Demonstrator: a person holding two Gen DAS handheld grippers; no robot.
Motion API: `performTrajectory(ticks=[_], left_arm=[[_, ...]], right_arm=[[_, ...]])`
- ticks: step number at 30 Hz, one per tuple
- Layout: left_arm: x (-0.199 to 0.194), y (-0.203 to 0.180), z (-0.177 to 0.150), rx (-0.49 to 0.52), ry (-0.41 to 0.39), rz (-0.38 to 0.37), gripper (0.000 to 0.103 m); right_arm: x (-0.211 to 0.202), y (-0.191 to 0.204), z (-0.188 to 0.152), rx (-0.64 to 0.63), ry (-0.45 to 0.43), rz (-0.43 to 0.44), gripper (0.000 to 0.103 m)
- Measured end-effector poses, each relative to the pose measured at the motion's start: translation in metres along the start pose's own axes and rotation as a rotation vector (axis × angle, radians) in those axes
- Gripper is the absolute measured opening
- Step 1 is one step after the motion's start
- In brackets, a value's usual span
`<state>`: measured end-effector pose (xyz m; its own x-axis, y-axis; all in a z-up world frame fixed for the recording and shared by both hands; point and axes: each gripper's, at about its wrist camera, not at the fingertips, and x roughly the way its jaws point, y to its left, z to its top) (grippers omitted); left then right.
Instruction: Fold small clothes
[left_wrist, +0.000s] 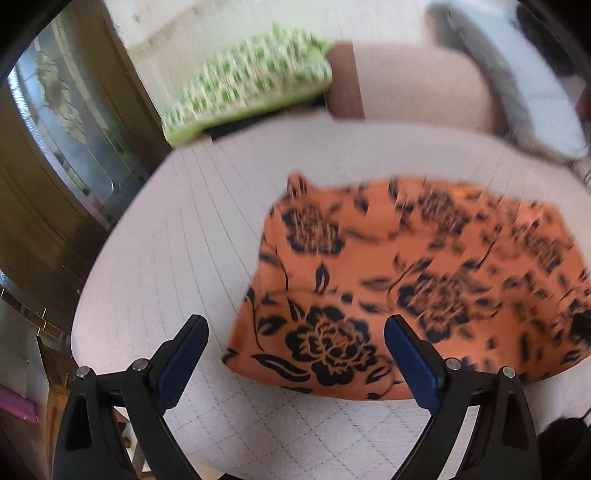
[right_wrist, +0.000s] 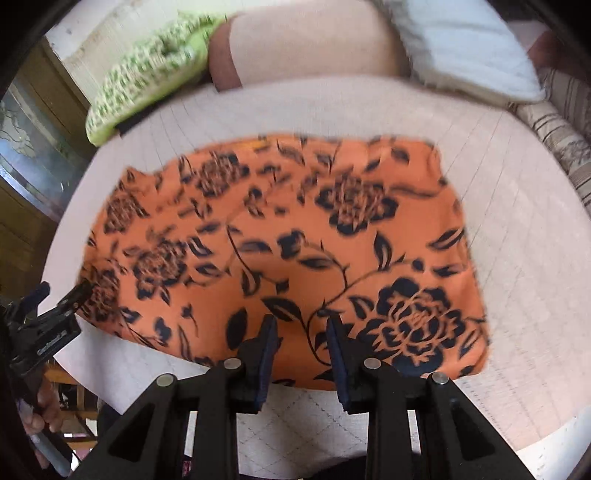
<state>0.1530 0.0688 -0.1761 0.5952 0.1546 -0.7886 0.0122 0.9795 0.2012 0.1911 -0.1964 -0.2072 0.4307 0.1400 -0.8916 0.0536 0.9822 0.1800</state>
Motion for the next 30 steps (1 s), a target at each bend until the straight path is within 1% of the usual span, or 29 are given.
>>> performTrajectory(ticks=[4, 7, 10, 14, 20, 24, 30], left_arm=[[-0.032, 0.009, 0.009, -0.014, -0.098, 0.007, 0.096], [-0.051, 0.009, 0.012, -0.02, -0.15, 0.003, 0.096], [-0.066, 0.011, 0.015, -0.023, -0.181, 0.0, 0.096], [-0.08, 0.011, 0.015, -0.025, -0.206, -0.01, 0.096], [-0.089, 0.012, 0.016, -0.036, -0.222, -0.02, 0.096], [-0.09, 0.011, 0.016, -0.045, -0.222, -0.032, 0.096], [-0.094, 0.011, 0.016, -0.048, -0.232, -0.036, 0.096]], right_arm=[[-0.023, 0.006, 0.005, -0.002, -0.059, 0.03, 0.031], [-0.041, 0.011, 0.003, -0.007, -0.1, 0.047, 0.031], [-0.052, 0.018, 0.002, -0.013, -0.134, 0.062, 0.031], [-0.062, 0.03, 0.001, -0.029, -0.166, 0.075, 0.031], [-0.081, 0.046, -0.002, -0.079, -0.205, 0.07, 0.031], [-0.085, 0.058, -0.004, -0.105, -0.218, 0.006, 0.031], [-0.092, 0.07, -0.007, -0.139, -0.245, -0.02, 0.031]])
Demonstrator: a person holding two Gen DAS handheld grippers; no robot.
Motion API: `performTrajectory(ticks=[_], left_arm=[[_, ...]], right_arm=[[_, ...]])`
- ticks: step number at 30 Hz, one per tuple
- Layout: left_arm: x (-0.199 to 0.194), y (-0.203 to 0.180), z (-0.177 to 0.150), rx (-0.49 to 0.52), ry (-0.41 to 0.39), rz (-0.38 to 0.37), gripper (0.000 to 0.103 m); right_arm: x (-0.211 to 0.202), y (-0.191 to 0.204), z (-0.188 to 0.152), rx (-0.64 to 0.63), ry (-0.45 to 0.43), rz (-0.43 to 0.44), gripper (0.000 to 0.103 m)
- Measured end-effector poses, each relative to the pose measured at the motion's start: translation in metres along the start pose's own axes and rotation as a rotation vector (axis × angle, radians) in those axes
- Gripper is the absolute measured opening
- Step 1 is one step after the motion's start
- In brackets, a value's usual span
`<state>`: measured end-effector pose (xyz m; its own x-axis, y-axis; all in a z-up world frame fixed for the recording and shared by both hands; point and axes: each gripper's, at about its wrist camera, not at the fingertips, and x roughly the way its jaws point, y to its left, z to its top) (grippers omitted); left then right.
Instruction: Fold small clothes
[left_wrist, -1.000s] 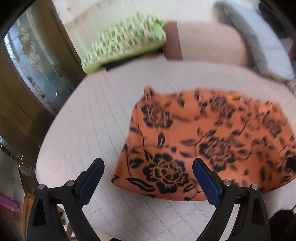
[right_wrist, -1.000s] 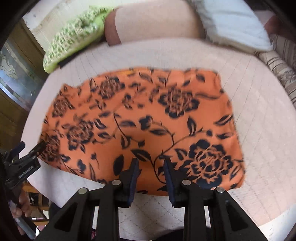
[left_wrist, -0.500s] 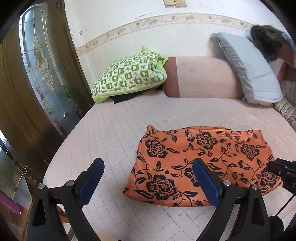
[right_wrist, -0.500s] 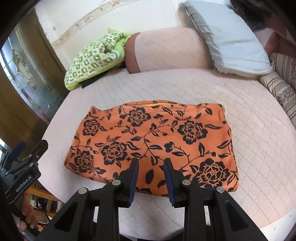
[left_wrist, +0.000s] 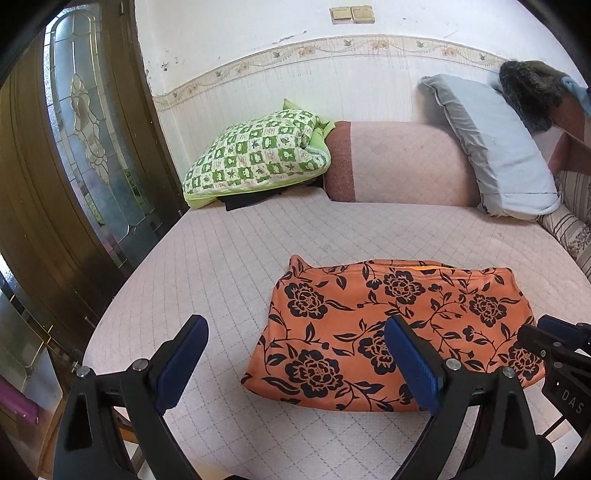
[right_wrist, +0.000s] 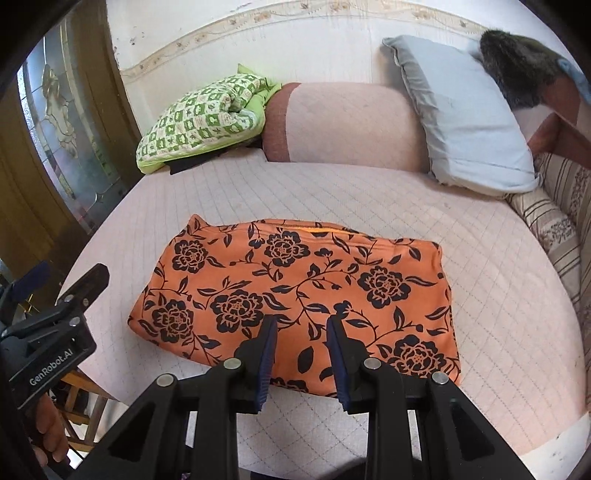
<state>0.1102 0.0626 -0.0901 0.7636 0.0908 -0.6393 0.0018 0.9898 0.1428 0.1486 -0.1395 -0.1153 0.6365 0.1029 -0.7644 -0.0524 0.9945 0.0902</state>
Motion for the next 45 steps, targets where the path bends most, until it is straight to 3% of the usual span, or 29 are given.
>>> performTrajectory(ticks=[13, 26, 30, 33, 40, 45], left_arm=[[0.0, -0.016, 0.004, 0.023, 0.001, -0.009, 0.096], [0.007, -0.048, 0.003, 0.081, 0.022, -0.019, 0.096], [0.021, -0.051, 0.0, 0.071, 0.073, -0.064, 0.096], [0.047, -0.033, -0.004, -0.002, 0.164, -0.116, 0.096], [0.114, 0.05, -0.034, -0.157, 0.301, 0.068, 0.096], [0.133, 0.083, -0.056, -0.226, 0.357, 0.102, 0.096]], right_arm=[[-0.005, -0.005, 0.0, -0.002, -0.034, -0.029, 0.031], [0.0, -0.038, -0.008, 0.071, -0.03, -0.031, 0.031], [0.005, -0.054, -0.012, 0.108, -0.018, -0.03, 0.031], [0.01, -0.064, -0.017, 0.129, -0.005, -0.028, 0.031], [0.035, -0.083, -0.038, 0.179, 0.064, -0.035, 0.031], [0.058, -0.065, -0.049, 0.162, 0.122, 0.0, 0.031]])
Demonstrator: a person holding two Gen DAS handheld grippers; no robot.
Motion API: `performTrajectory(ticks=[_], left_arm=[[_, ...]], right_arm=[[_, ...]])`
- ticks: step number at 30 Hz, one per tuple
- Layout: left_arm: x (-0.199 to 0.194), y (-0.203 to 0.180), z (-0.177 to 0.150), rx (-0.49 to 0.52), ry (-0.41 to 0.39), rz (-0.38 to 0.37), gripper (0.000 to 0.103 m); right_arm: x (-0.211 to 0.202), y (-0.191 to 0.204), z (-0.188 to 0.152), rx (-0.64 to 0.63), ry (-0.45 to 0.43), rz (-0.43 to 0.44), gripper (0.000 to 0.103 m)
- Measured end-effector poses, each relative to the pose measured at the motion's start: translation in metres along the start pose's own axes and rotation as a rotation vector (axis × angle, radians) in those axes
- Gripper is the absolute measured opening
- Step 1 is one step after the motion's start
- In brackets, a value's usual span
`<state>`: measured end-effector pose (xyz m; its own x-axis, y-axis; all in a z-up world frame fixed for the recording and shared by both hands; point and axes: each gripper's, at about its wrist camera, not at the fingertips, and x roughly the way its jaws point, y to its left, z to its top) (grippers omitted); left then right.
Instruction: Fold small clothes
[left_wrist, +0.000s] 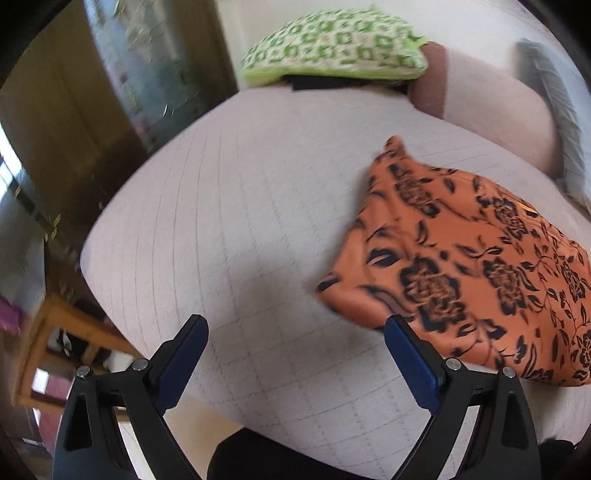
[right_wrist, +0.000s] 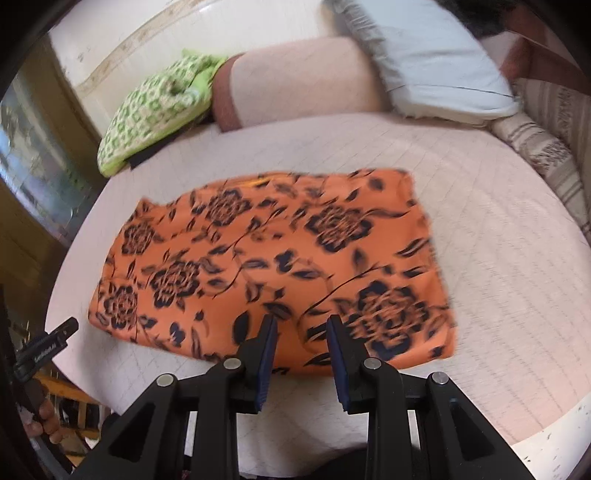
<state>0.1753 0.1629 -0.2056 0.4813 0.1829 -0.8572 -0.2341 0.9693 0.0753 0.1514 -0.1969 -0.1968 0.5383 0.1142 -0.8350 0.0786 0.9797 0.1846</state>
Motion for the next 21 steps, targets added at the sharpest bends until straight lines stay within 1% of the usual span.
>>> performTrajectory(ticks=[5, 7, 11, 12, 14, 15, 16, 18, 21], left_arm=[[0.007, 0.006, -0.01, -0.007, 0.013, -0.052, 0.096], [0.009, 0.003, -0.01, -0.002, 0.017, -0.086, 0.096], [0.013, -0.001, -0.006, -0.024, 0.025, -0.163, 0.096], [0.014, -0.001, -0.004, -0.032, 0.027, -0.181, 0.094], [0.022, -0.004, -0.001, -0.052, 0.038, -0.22, 0.081], [0.027, -0.007, 0.001, -0.051, 0.051, -0.227, 0.077], [0.031, -0.009, 0.002, -0.057, 0.068, -0.243, 0.071], [0.039, -0.015, 0.004, -0.077, 0.094, -0.285, 0.07], [0.046, -0.025, 0.008, -0.087, 0.093, -0.292, 0.07]], right_arm=[[0.017, 0.032, -0.016, -0.053, 0.01, 0.053, 0.031], [0.024, 0.043, -0.022, -0.07, 0.019, 0.075, 0.031], [0.03, 0.057, -0.031, -0.097, 0.001, 0.075, 0.031], [0.031, 0.058, -0.032, -0.102, -0.012, 0.071, 0.031], [0.034, 0.057, -0.033, -0.11, -0.035, 0.056, 0.031], [0.037, 0.056, -0.033, -0.108, -0.042, 0.045, 0.031], [0.04, 0.053, -0.031, -0.1, -0.043, 0.037, 0.031], [0.046, 0.047, -0.027, -0.079, -0.031, 0.024, 0.031], [0.05, 0.04, -0.018, -0.058, -0.043, 0.009, 0.031]])
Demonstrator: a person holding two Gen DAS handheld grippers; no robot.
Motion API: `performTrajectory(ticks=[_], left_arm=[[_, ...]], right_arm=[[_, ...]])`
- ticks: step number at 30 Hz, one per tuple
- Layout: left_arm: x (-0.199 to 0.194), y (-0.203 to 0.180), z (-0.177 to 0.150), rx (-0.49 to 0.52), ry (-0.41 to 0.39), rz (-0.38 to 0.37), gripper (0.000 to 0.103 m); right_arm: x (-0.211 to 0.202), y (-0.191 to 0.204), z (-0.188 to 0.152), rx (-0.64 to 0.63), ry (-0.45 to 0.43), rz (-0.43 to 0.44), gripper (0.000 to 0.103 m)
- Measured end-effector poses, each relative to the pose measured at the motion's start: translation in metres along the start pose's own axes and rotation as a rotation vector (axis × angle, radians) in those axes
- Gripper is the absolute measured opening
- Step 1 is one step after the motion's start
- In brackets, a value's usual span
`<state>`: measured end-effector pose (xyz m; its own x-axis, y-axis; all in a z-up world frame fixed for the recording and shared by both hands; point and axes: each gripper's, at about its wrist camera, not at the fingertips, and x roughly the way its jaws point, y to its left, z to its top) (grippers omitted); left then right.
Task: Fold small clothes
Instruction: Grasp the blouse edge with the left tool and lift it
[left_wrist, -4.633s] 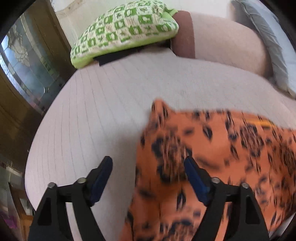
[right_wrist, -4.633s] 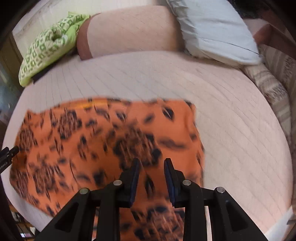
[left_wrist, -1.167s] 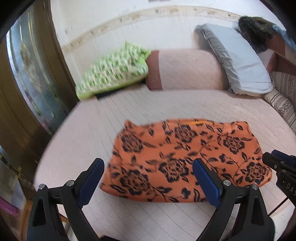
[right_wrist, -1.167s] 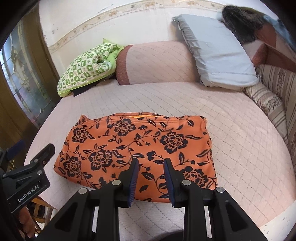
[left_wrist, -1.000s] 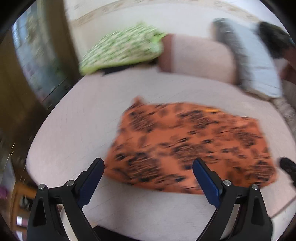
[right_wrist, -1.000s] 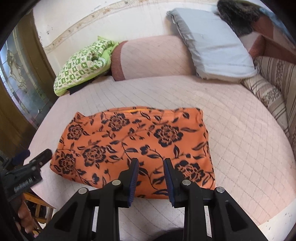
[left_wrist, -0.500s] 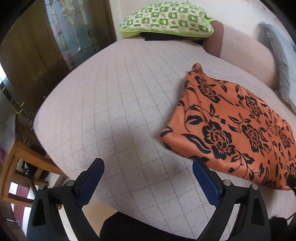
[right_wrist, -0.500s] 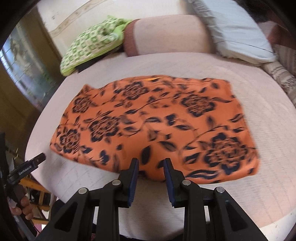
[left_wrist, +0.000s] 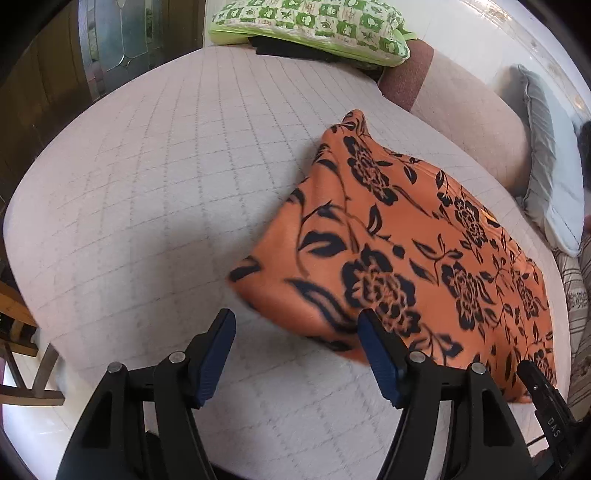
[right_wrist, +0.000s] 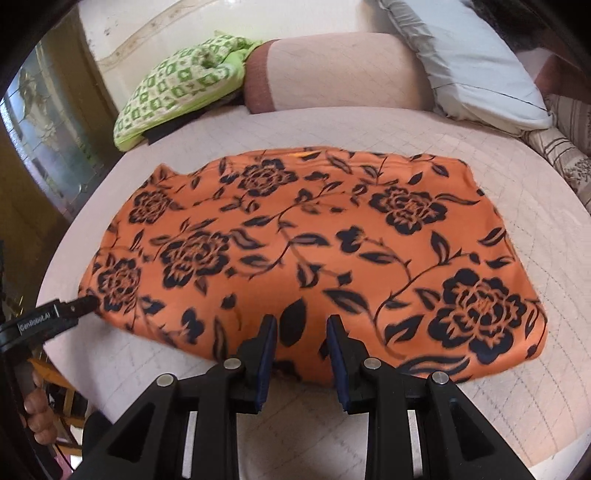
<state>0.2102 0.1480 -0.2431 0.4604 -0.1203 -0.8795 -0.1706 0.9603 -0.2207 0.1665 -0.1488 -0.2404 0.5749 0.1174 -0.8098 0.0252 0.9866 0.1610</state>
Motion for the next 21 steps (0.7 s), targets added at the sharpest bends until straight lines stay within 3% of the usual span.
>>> performTrajectory(ticks=[6, 10, 14, 18, 20, 21], left_arm=[[0.027, -0.002, 0.013, -0.1, 0.035, -0.046, 0.075], [0.034, -0.007, 0.018, -0.07, -0.003, -0.05, 0.075], [0.039, -0.011, 0.021, -0.014, -0.044, -0.081, 0.056], [0.039, -0.012, 0.028, 0.017, -0.082, -0.121, 0.045], [0.041, -0.013, 0.031, 0.015, -0.082, -0.119, 0.047], [0.042, -0.013, 0.031, 0.01, -0.085, -0.124, 0.055]], right_arm=[[0.007, -0.001, 0.015, -0.004, -0.036, -0.005, 0.031], [0.016, 0.001, 0.017, -0.021, -0.049, -0.001, 0.031], [0.031, 0.0, 0.016, -0.016, -0.007, -0.002, 0.031], [0.032, -0.002, 0.018, -0.006, -0.013, -0.003, 0.031], [0.032, -0.005, 0.017, 0.015, -0.01, -0.001, 0.031], [0.032, -0.006, 0.017, 0.023, -0.007, -0.002, 0.031]])
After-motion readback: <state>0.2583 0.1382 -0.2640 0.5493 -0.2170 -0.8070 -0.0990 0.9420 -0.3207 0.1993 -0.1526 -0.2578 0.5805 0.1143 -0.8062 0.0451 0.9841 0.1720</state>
